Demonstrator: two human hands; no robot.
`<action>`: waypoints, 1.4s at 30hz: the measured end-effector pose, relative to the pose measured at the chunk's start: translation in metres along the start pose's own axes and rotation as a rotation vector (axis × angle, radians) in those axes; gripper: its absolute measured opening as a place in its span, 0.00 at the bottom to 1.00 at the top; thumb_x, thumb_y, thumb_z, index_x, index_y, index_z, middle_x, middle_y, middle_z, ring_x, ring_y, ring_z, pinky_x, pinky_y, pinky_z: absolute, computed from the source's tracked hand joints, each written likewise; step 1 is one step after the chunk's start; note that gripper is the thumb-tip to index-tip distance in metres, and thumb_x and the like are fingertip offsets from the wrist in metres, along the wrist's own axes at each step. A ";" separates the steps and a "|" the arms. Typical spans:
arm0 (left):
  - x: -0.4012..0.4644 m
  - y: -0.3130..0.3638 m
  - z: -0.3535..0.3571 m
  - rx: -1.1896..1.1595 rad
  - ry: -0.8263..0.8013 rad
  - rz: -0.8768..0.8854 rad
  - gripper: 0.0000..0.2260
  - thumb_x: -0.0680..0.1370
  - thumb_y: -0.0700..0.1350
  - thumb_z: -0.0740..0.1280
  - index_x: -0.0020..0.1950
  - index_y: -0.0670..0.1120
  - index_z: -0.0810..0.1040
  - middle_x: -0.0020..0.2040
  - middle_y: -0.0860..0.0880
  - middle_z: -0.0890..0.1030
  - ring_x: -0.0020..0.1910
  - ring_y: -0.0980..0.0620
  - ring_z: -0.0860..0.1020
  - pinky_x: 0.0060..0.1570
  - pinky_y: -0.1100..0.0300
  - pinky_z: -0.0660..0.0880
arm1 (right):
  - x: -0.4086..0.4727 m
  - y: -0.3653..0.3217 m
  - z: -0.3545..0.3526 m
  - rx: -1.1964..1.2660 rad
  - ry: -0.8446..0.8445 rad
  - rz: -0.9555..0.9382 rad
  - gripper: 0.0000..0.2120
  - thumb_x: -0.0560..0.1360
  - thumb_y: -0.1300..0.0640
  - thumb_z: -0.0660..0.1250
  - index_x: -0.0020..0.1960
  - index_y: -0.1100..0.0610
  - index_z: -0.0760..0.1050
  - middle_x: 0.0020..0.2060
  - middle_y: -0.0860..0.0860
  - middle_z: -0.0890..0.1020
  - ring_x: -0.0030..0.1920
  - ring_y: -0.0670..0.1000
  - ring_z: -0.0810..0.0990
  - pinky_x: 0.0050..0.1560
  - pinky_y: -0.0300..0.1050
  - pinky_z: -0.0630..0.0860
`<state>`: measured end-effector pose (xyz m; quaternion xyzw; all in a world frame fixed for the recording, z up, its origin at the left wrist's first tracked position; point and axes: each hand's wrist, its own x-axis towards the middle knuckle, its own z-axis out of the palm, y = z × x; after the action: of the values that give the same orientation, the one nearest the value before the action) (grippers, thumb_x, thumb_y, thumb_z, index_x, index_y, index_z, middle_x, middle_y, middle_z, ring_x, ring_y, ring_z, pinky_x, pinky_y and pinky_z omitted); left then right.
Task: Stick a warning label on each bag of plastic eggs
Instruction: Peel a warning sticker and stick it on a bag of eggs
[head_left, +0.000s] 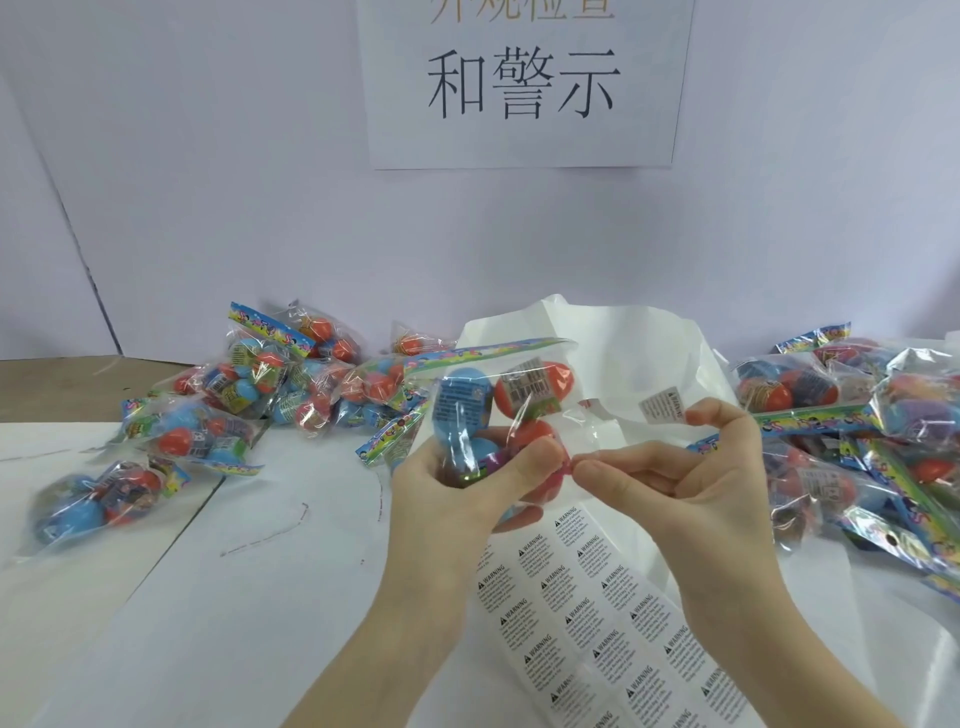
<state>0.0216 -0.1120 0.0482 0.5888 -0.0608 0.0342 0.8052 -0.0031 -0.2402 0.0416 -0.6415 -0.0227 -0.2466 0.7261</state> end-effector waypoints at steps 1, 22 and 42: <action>0.000 0.000 0.001 -0.011 -0.002 0.003 0.18 0.47 0.52 0.75 0.32 0.46 0.82 0.32 0.47 0.84 0.30 0.52 0.82 0.28 0.65 0.77 | 0.000 0.000 0.000 -0.006 0.012 -0.006 0.33 0.48 0.52 0.74 0.48 0.48 0.61 0.31 0.53 0.84 0.35 0.51 0.82 0.51 0.52 0.75; 0.005 -0.002 -0.006 -0.156 -0.032 -0.078 0.22 0.55 0.44 0.72 0.47 0.40 0.79 0.37 0.48 0.84 0.34 0.53 0.82 0.32 0.65 0.77 | 0.003 -0.005 -0.010 -0.002 0.026 -0.160 0.03 0.64 0.55 0.68 0.32 0.49 0.76 0.30 0.44 0.77 0.35 0.43 0.73 0.41 0.34 0.68; -0.001 0.002 0.000 0.005 0.000 0.083 0.08 0.61 0.39 0.74 0.38 0.45 0.81 0.31 0.48 0.83 0.31 0.54 0.81 0.31 0.69 0.75 | -0.005 -0.005 -0.004 -0.419 -0.131 -0.288 0.03 0.63 0.59 0.66 0.35 0.55 0.72 0.33 0.45 0.77 0.35 0.42 0.74 0.39 0.32 0.67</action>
<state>0.0204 -0.1113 0.0497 0.5878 -0.0850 0.0677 0.8017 -0.0105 -0.2423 0.0434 -0.7826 -0.1090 -0.3048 0.5317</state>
